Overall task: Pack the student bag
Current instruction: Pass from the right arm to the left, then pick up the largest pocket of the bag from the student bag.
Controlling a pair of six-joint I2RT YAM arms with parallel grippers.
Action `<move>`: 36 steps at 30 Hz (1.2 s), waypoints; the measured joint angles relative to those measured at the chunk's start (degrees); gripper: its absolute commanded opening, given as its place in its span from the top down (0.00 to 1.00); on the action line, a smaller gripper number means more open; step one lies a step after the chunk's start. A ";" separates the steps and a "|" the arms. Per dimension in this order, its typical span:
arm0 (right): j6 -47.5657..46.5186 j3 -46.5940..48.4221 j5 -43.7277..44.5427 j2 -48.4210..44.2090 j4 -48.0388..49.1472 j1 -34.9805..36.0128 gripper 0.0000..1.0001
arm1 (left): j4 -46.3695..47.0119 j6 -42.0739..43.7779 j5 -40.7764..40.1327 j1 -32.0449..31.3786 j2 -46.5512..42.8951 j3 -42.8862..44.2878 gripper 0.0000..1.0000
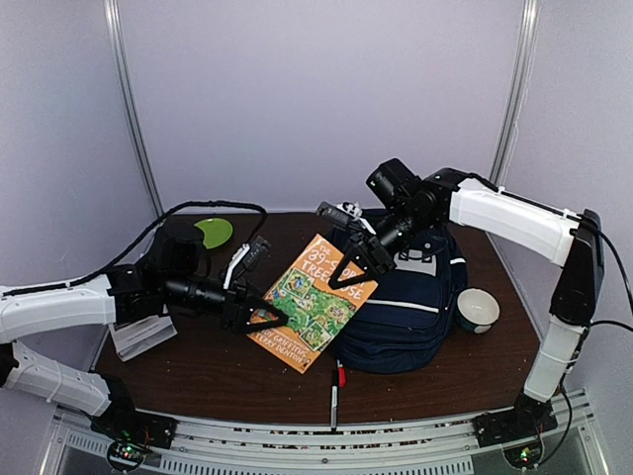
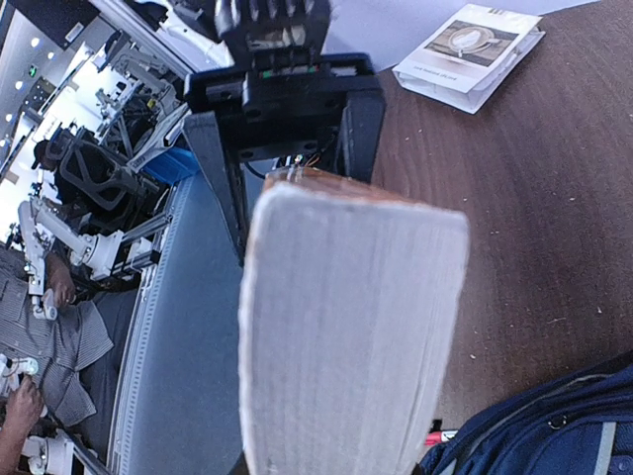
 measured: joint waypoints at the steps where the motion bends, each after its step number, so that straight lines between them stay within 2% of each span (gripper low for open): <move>1: 0.48 0.00 -0.22 0.00 0.17 -0.55 1.00 | 0.04 0.17 -0.22 -0.22 0.33 -0.26 0.46; 4: 2.23 0.02 -0.28 0.00 1.25 -2.05 1.00 | 0.20 0.63 -0.68 -1.05 1.49 -0.37 0.68; 5: 2.73 0.02 -0.28 0.00 1.16 -2.16 0.94 | 0.33 0.66 -0.96 -1.14 1.73 -0.37 0.77; 7: 3.61 0.02 -0.20 0.00 1.07 -2.14 0.82 | 0.48 0.98 -1.33 -1.03 1.99 -0.44 0.88; 8: 3.78 0.02 0.04 -0.07 1.05 -2.14 0.70 | 0.50 0.68 -1.38 -0.98 2.05 -0.52 0.91; 10: 4.17 -0.11 1.07 -0.35 1.18 -2.19 0.52 | 1.42 0.15 -1.55 -0.87 2.27 -0.98 0.96; 11: 4.37 -0.72 2.32 -0.83 2.19 -2.40 0.46 | 2.43 -0.17 -1.40 -0.90 2.54 -1.36 0.97; 14: 5.14 -3.65 5.53 -3.61 5.35 -3.63 0.38 | 5.14 -2.12 -0.81 -1.40 3.58 -3.02 1.00; 17: 4.68 -8.26 9.90 -9.11 7.39 -7.52 0.38 | 7.28 -4.48 -0.79 -1.60 3.72 -5.75 1.00; 22: -1.27 -18.62 24.70 -21.46 11.52 -11.80 0.52 | 5.42 -7.72 -5.88 -1.68 2.54 -7.58 1.00; 25: -4.87 -27.23 31.98 -27.91 13.05 -11.08 0.56 | 4.07 -9.14 -9.77 -1.68 1.18 -7.63 1.00; 30: -10.56 -35.34 40.76 -29.59 13.57 -9.07 0.59 | 2.58 -11.76 -15.52 -1.66 0.39 -7.80 1.00; 36: -15.67 -44.50 49.94 -31.71 14.93 -0.83 0.60 | 4.66 -15.19 -19.02 -1.55 0.17 -10.21 1.00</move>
